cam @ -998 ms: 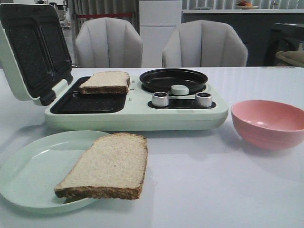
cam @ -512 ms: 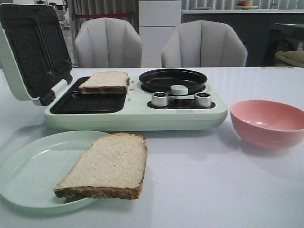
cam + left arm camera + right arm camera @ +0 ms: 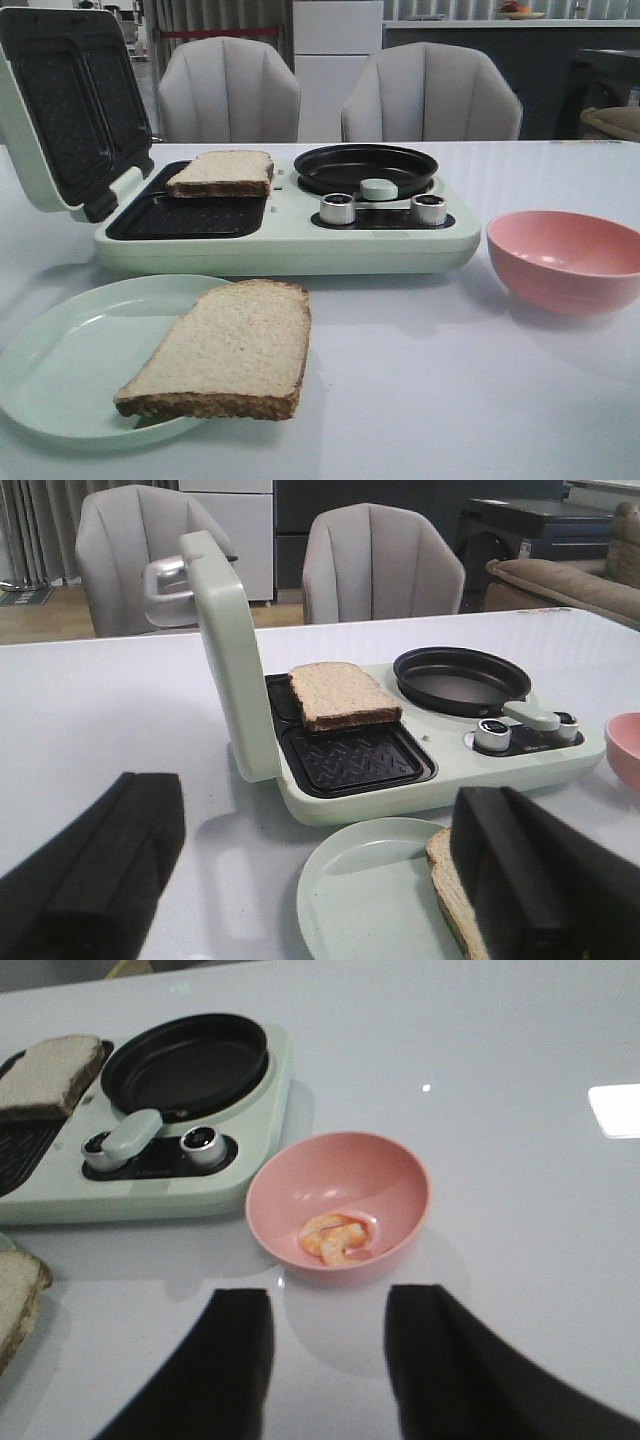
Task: Make breakfast with bread and shrimp
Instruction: 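Reach the right gripper across to the remaining bread slice and grasp it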
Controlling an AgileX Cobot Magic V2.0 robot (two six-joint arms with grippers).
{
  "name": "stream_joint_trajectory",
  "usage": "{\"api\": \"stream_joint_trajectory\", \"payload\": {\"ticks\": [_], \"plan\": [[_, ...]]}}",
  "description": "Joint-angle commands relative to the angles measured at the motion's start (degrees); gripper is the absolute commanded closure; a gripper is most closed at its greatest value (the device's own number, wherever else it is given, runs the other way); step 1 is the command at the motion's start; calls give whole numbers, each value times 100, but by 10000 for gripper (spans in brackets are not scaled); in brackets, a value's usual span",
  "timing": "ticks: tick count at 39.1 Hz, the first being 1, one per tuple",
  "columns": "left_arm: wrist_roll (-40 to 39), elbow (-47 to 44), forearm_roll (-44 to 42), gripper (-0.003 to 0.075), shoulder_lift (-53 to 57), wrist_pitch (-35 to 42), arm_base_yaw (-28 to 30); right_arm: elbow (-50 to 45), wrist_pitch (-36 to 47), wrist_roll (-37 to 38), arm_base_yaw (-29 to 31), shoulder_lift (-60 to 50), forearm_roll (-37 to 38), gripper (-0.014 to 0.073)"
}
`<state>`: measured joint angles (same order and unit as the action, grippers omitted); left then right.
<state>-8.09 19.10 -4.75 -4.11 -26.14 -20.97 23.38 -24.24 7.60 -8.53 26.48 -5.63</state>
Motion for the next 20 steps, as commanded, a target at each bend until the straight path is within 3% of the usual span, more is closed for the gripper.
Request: {"api": "stream_joint_trajectory", "payload": {"ticks": [1,20], "plan": [[-60,154,-16,116,-62,423,-30,457,244,-79,-238,634,-83,41],[-60,154,-16,116,-62,423,-30,1574,212,-97,-1363,3894,-1828,44]]}}
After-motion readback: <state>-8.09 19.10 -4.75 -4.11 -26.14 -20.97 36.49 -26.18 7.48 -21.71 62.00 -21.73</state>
